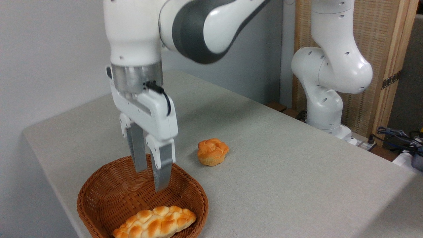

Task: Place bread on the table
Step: 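Move the open gripper over the wicker basket toward the braided loaf, then lower the gripper onto the braided loaf in the basket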

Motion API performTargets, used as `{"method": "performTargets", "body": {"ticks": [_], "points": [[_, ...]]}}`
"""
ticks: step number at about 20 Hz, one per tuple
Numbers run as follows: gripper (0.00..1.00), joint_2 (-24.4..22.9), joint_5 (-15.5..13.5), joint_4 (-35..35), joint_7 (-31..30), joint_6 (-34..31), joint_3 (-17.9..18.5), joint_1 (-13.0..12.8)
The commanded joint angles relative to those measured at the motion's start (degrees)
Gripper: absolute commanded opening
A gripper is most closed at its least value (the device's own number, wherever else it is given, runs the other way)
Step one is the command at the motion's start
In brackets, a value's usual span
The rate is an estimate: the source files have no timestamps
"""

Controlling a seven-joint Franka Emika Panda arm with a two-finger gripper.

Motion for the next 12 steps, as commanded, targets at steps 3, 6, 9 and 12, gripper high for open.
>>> {"method": "performTargets", "body": {"ticks": [3,6,9,12], "points": [[1.00,4.4,1.7,-2.6,1.2,7.9,-0.3,0.5],[1.00,6.4,3.5,-2.7,1.1,9.6,-0.4,0.7],[1.00,6.8,3.3,-2.7,1.0,10.2,-1.1,0.7],[1.00,7.6,3.1,-2.7,1.0,10.9,-2.1,0.7]]}}
